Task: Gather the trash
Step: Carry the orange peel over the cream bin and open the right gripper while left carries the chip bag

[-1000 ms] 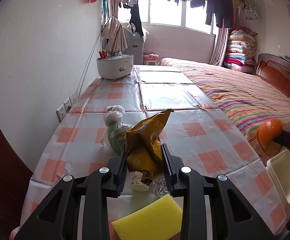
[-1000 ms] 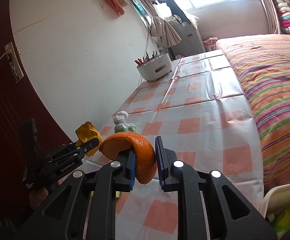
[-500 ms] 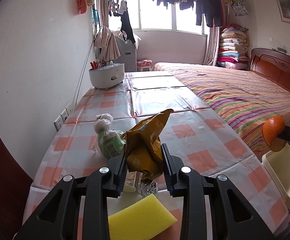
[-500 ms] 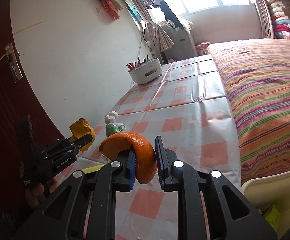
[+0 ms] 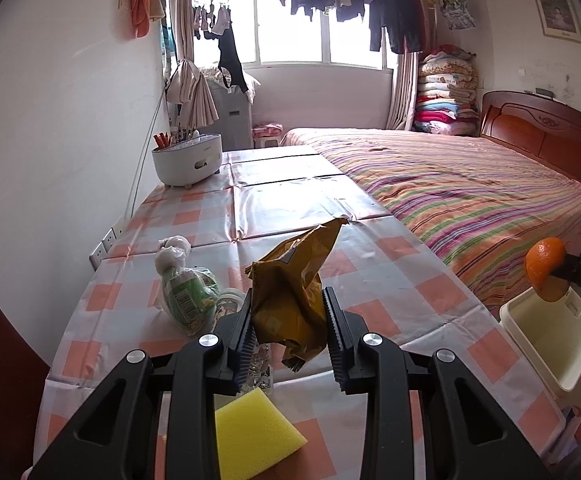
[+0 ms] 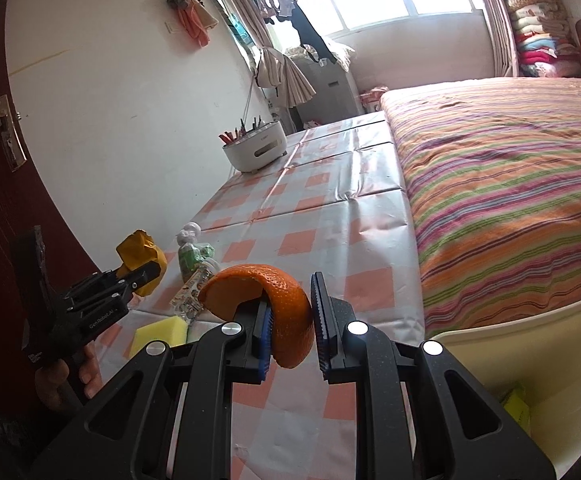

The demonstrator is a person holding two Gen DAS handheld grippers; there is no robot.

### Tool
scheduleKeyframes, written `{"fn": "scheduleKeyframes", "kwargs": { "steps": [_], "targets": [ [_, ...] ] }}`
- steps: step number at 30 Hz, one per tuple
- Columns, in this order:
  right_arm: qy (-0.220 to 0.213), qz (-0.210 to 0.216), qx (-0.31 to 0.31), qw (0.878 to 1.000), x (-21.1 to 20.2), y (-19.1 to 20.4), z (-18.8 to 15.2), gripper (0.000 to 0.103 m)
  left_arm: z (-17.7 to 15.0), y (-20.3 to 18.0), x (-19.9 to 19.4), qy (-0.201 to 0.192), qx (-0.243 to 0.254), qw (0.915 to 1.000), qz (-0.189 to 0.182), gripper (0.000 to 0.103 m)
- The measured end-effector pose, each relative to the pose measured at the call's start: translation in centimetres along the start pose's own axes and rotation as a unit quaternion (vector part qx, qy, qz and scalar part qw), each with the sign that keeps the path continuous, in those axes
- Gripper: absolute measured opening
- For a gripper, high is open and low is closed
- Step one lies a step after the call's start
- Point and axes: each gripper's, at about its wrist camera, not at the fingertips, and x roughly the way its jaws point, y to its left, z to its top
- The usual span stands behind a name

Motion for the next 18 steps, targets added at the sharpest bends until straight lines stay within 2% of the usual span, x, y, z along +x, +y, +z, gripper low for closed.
{"fn": "scheduleKeyframes", "kwargs": {
  "steps": [8,13,18],
  "targets": [
    [-0.006,-0.047,0.009,0.999,-1.6,-1.6,-1.0,0.017,0.3,-1.8,-0.7,-0.008,0.007,0.9997,-0.023,0.031],
    [-0.012,-0.105,0.002,0.994,-2.4,-2.4,-1.3,0.017,0.3,-2.7,-0.9,-0.01,0.013,0.9993,-0.034,0.031],
    [-0.015,-0.133,0.009,0.991,-3.3,-2.9,-1.8,0.017,0.2,-3.7,-1.0,-0.009,0.021,0.9987,-0.046,0.031]
  ]
}}
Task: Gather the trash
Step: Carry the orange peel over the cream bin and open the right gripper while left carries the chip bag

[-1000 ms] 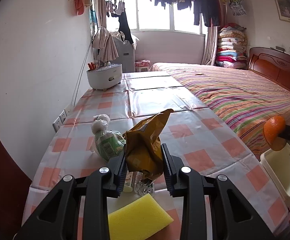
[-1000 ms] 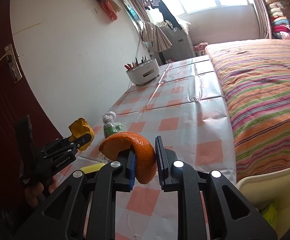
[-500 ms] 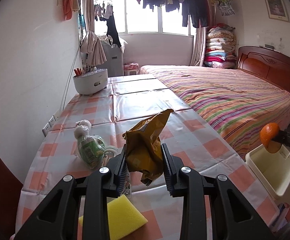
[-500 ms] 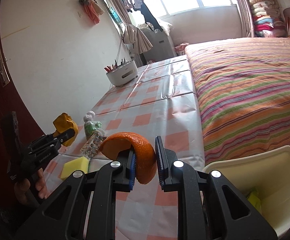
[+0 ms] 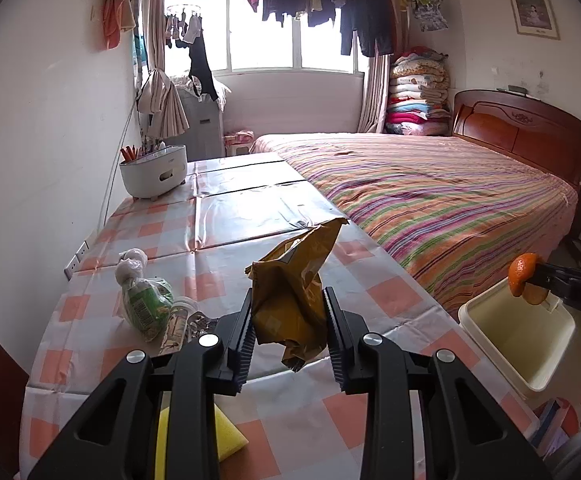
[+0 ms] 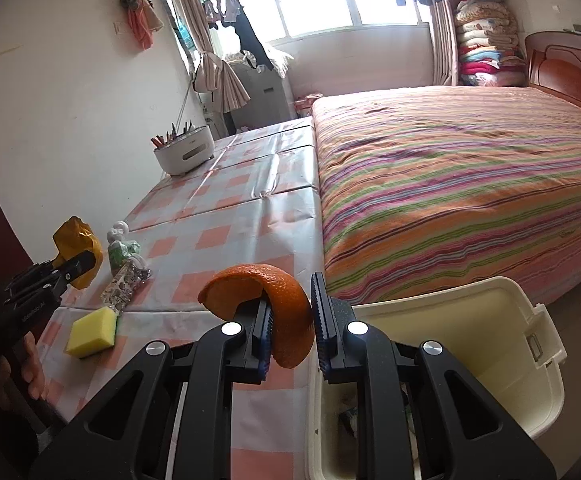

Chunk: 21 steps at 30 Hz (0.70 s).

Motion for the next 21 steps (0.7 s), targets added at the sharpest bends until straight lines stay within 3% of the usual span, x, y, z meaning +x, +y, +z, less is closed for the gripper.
{"fn": "scheduleKeyframes", "kwargs": {
  "steps": [16,21],
  "targets": [
    [0.012,-0.106,0.044,0.993,-0.6,-4.6,-1.5,0.02,0.2,-3.0,-0.8,-0.005,0.023,0.9991,-0.035,0.031],
    [0.018,-0.113,0.051,0.992,-0.7,-4.9,-1.7,0.021,0.2,-4.0,-1.0,-0.003,0.032,0.9985,-0.044,0.031]
  ]
}}
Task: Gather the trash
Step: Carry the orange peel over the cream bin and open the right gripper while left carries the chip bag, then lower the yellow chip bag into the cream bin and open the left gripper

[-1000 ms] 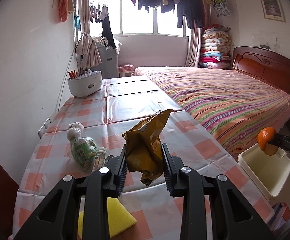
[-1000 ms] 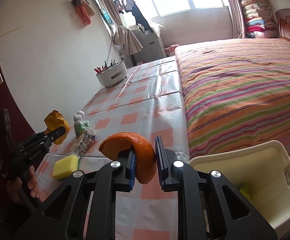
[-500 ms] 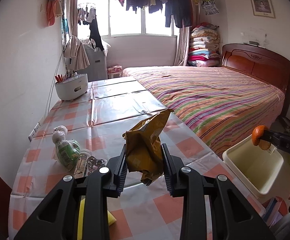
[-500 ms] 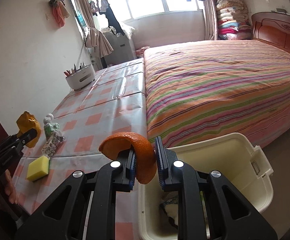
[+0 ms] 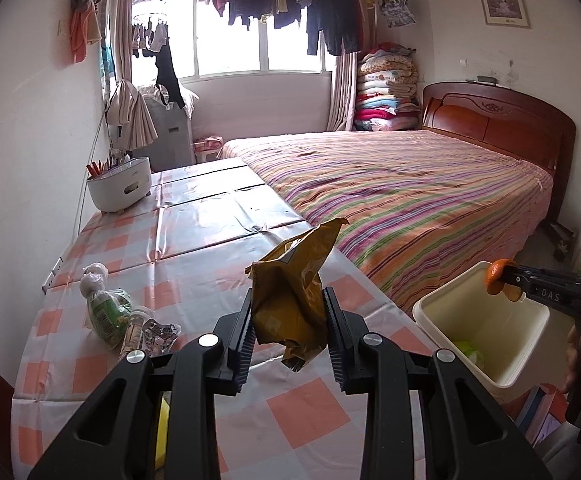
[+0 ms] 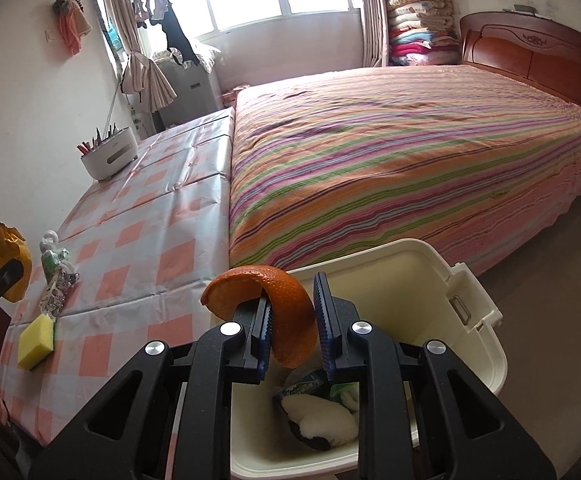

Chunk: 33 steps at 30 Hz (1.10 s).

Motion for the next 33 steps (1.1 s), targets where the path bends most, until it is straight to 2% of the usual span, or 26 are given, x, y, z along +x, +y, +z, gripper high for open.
{"fn": "scheduleKeyframes", "kwargs": {
  "steps": [2,4,9,16,18,19,20,21,24,25,27,29,30,31,33],
  "targets": [
    [0.003,0.0,0.004,1.0,0.0,-0.1,0.0,0.025,0.0,-0.5,0.0,0.002,0.003,1.0,-0.005,0.031],
    [0.002,-0.004,0.006,1.0,0.0,-0.2,0.0,0.038,0.1,-1.0,0.0,0.002,0.007,0.9999,-0.01,0.031],
    [-0.009,-0.006,0.018,1.0,-0.7,-0.9,0.3,0.046,0.3,-2.6,0.2,0.005,0.015,0.9995,-0.027,0.031],
    [-0.004,-0.025,0.019,1.0,-0.6,-1.8,0.2,0.052,0.3,-4.8,0.7,0.012,0.026,0.9984,-0.049,0.031],
    [-0.02,0.015,0.055,0.998,-1.2,-2.7,0.2,0.052,0.4,-5.3,0.8,0.015,0.029,0.9981,-0.053,0.031],
    [-0.028,-0.002,0.047,0.998,-1.5,-2.6,0.4,0.052,0.4,-5.5,0.9,0.016,0.031,0.9979,-0.055,0.031],
    [-0.032,-0.037,0.026,0.998,-1.7,-2.4,0.5,0.053,0.4,-5.7,1.0,0.017,0.033,0.9977,-0.057,0.031],
    [-0.028,-0.048,0.018,0.998,-1.5,-2.3,0.5,0.059,0.4,-6.0,1.0,0.017,0.034,0.9976,-0.057,0.031],
    [0.028,-0.04,0.032,0.998,0.3,-3.0,0.0,0.06,0.2,-6.6,1.4,0.023,0.038,0.9971,-0.062,0.031],
    [0.032,-0.044,0.03,0.998,0.4,-3.0,0.0,0.06,0.2,-6.8,1.5,0.024,0.039,0.9969,-0.063,0.031],
    [0.007,-0.027,0.04,0.999,-0.6,-3.1,0.0,0.06,0.1,-7.0,1.6,0.026,0.041,0.9965,-0.067,0.031],
    [-0.008,-0.06,0.019,0.998,-1.2,-2.9,0.3,0.062,0.1,-7.3,1.6,0.026,0.045,0.9964,-0.067,0.031],
    [-0.002,-0.073,0.01,0.997,-1.0,-2.8,0.3,0.066,0.1,-7.4,1.6,0.026,0.045,0.9963,-0.068,0.031],
    [0.027,-0.073,0.007,0.997,-0.2,-3.0,0.1,0.066,0.1,-7.4,1.6,0.027,0.045,0.9962,-0.07,0.031],
    [0.029,-0.05,0.026,0.998,-0.1,-3.3,-0.2,0.065,0.1,-7.5,1.7,0.029,0.046,0.996,-0.071,0.031]
  ]
}}
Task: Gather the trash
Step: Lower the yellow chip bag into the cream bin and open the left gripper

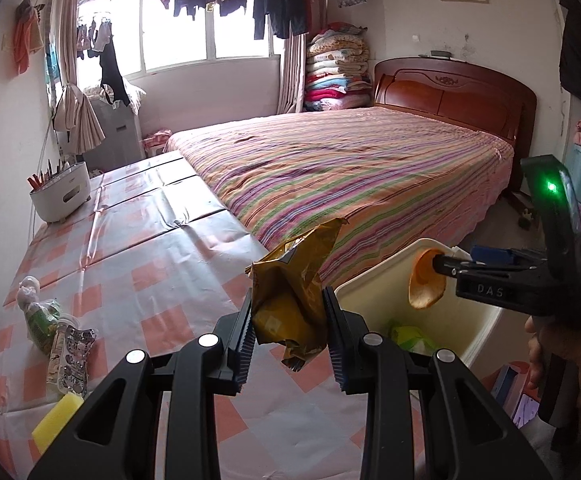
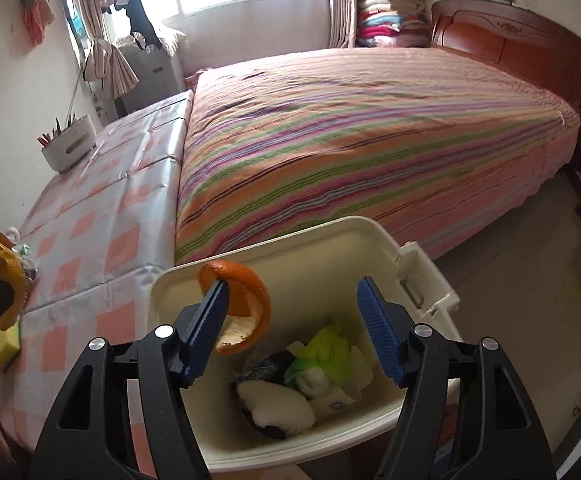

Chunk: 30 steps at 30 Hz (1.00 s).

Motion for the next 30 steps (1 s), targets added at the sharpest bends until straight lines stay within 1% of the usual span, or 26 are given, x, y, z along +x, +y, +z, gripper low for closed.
{"fn": "scheduleKeyframes", "kwargs": {
  "steps": [2,3,4,5,6,7,8,9,10,11,13,16,18,20,22,24,28,30],
  "targets": [
    [-0.017,-0.016,-0.012,1.0,-0.9,0.2,0.2,0.066,0.0,-0.2,0.0,0.001,0.002,1.0,-0.001,0.031],
    [-0.022,-0.027,-0.018,0.999,-1.1,0.2,0.3,0.069,0.0,-0.2,0.0,0.002,0.003,1.0,-0.001,0.031],
    [-0.007,-0.03,-0.023,0.999,-0.7,0.0,0.3,0.07,0.0,-0.3,0.0,0.002,0.004,1.0,0.0,0.031],
    [0.008,-0.025,-0.024,0.999,-0.2,-0.2,-0.1,0.07,0.1,-0.2,0.1,0.003,0.004,1.0,-0.001,0.031],
    [0.002,-0.009,-0.005,1.0,-0.4,-0.6,-0.1,0.07,0.1,-0.3,0.1,0.004,0.004,1.0,-0.002,0.031],
    [-0.011,0.019,0.013,1.0,-1.1,-1.0,0.0,0.07,0.1,-0.4,0.2,0.005,0.004,1.0,-0.003,0.031],
    [-0.028,0.035,0.027,0.999,-1.9,-1.4,0.2,0.07,0.2,-0.4,0.2,0.005,0.004,1.0,-0.004,0.031],
    [-0.041,0.036,0.033,0.998,-2.5,-1.6,0.3,0.07,0.3,-0.5,0.2,0.006,0.004,1.0,-0.006,0.031],
    [-0.072,0.032,0.047,0.996,-3.8,-2.1,0.6,0.07,0.3,-0.7,0.3,0.007,0.003,0.9999,-0.01,0.031],
    [-0.092,0.039,0.061,0.993,-4.6,-2.5,0.8,0.07,0.4,-0.9,0.5,0.009,0.003,0.9999,-0.013,0.031],
    [-0.123,0.037,0.081,0.988,-5.9,-3.1,0.9,0.073,0.8,-1.6,1.0,0.015,0.004,0.9996,-0.025,0.031],
    [-0.164,0.035,0.113,0.979,-7.3,-4.9,0.8,0.073,1.4,-3.1,2.6,0.037,0.01,0.998,-0.051,0.031],
    [-0.185,0.028,0.127,0.974,-7.4,-5.2,1.3,0.074,1.7,-4.1,3.7,0.053,0.008,0.996,-0.072,0.031],
    [-0.203,0.03,0.145,0.968,-7.5,-6.4,1.1,0.074,2.0,-5.2,5.0,0.07,0.007,0.9935,-0.089,0.031],
    [-0.209,0.028,0.157,0.965,-7.3,-6.6,0.8,0.074,2.5,-6.1,6.1,0.083,0.002,0.9913,-0.102,0.031],
    [-0.215,0.031,0.17,0.961,-7.1,-6.6,0.0,0.074,2.9,-7.3,7.2,0.097,0.008,0.9889,-0.112,0.033],
    [-0.227,0.036,0.18,0.956,-7.9,-6.3,-0.6,0.074,3.6,-9.4,9.1,0.109,0.022,0.9866,-0.119,0.033],
    [-0.235,0.039,0.183,0.954,-8.5,-6.5,-0.4,0.074,3.7,-10.3,9.7,0.115,0.027,0.9857,-0.12,0.039]
  ]
}}
